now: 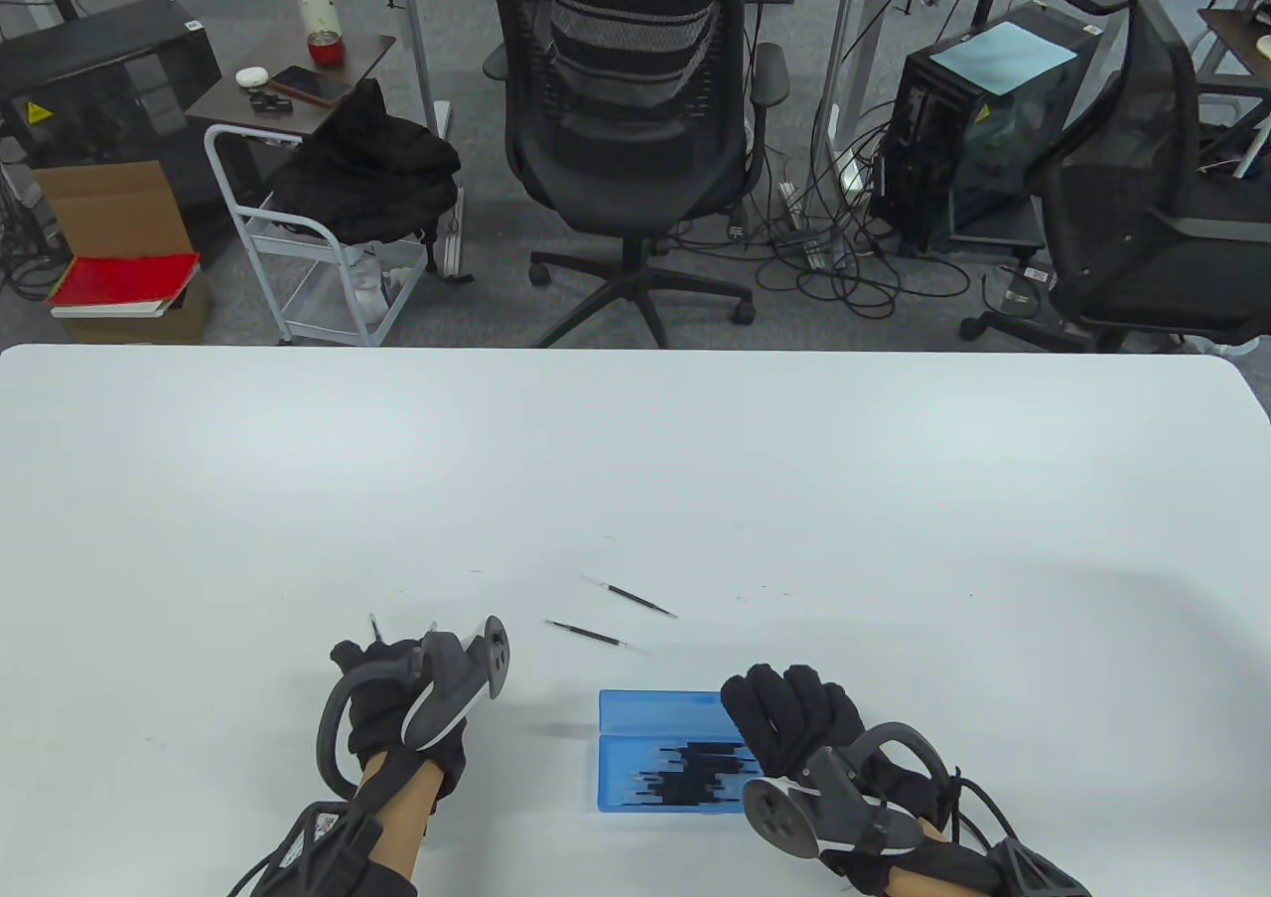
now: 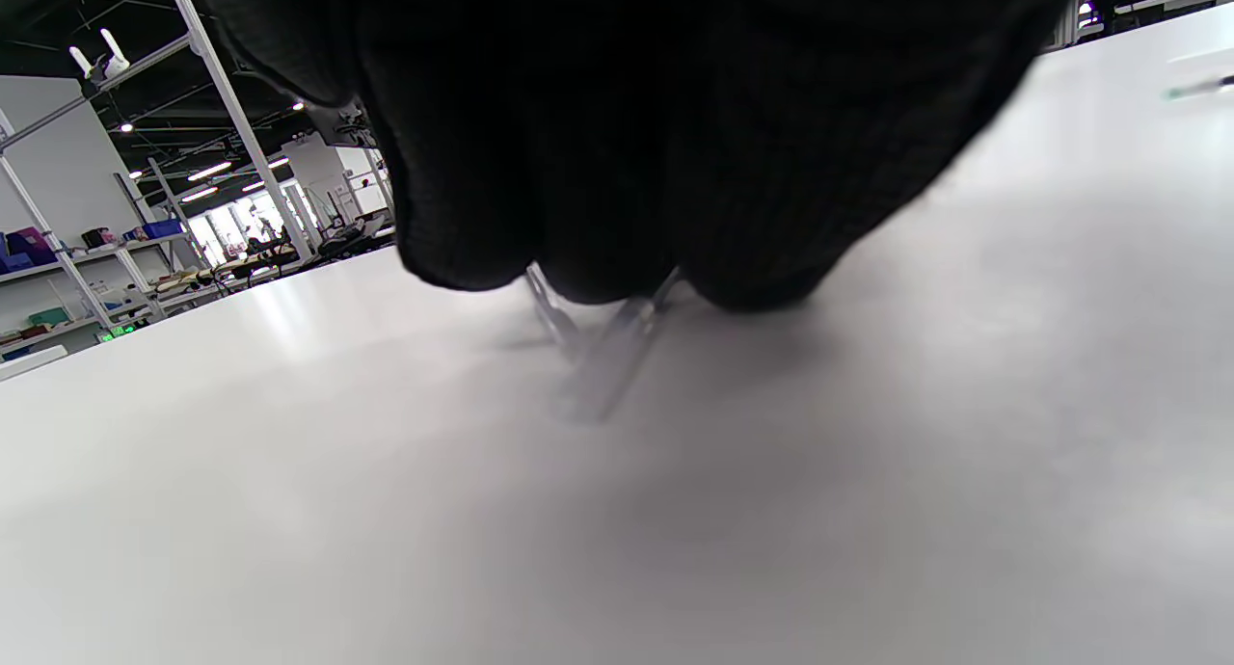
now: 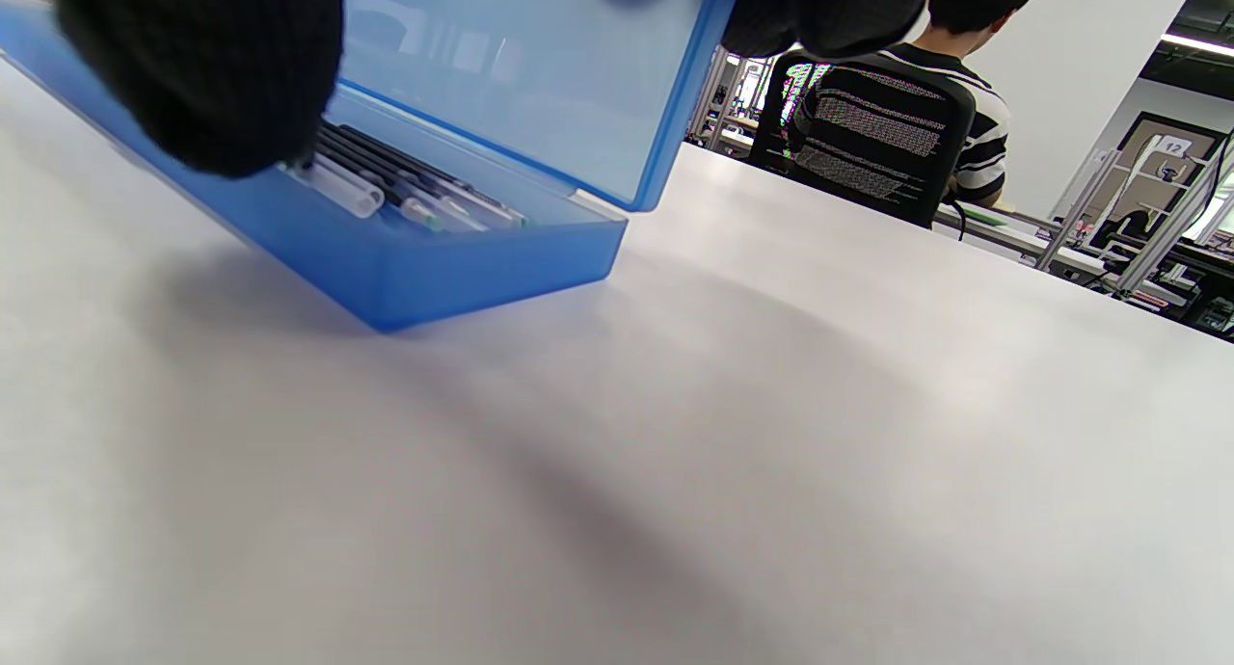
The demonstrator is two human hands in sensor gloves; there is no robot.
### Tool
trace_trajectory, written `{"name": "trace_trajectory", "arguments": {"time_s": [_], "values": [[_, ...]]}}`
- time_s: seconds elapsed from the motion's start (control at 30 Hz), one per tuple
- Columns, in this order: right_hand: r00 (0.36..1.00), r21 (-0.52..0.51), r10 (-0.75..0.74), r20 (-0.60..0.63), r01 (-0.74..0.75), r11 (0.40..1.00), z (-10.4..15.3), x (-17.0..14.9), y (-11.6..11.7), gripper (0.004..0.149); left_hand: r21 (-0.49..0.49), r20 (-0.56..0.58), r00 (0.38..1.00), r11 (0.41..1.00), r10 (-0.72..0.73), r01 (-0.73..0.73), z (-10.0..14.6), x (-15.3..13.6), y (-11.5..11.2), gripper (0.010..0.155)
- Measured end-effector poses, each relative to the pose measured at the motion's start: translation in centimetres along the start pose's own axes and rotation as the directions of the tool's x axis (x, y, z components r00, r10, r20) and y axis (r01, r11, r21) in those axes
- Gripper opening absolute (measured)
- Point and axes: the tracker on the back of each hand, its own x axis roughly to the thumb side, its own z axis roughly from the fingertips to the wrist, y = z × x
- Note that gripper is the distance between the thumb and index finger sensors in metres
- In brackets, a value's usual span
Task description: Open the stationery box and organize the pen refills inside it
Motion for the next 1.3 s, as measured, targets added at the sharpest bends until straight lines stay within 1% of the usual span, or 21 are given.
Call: {"name": "trace_trajectory", "arguments": {"time_s": [0.23,0.43,0.57,0.97,1.1,1.2,1.3], "values": [[1.000,0.000,0.001,0.000,-0.001,1.000,-0.01,0.00,0.00,0.112,0.031,0.003,1.000,0.999,0.007,-0.007,0.03,0.08,-0.16,0.049],[1.000,0.000,0.000,0.000,0.000,1.000,-0.01,0.01,0.01,0.113,0.046,-0.020,1.000,0.999,0.017,-0.016,0.15,0.10,-0.22,0.048],[1.000,0.000,0.001,-0.001,-0.001,1.000,-0.01,0.01,0.00,0.113,0.048,-0.044,0.998,0.998,0.043,-0.041,0.20,0.07,-0.30,0.048],[1.000,0.000,0.002,-0.001,-0.002,1.000,-0.01,0.03,-0.01,0.113,0.047,-0.036,0.995,0.995,0.094,-0.093,0.18,-0.03,-0.54,0.050],[1.000,0.000,0.002,-0.001,-0.002,1.000,-0.01,0.03,-0.01,0.113,0.047,-0.032,0.995,0.994,0.097,-0.096,0.10,-0.05,-0.61,0.051],[1.000,0.001,0.000,-0.001,0.000,1.000,-0.01,0.03,0.00,0.113,0.018,-0.041,0.996,0.997,0.079,-0.078,0.04,0.05,-0.52,0.052],[1.000,0.000,0.003,-0.002,-0.003,1.000,0.01,0.06,-0.01,0.112,0.027,-0.036,0.998,0.998,0.059,-0.058,0.12,0.30,-0.54,0.052]]}}
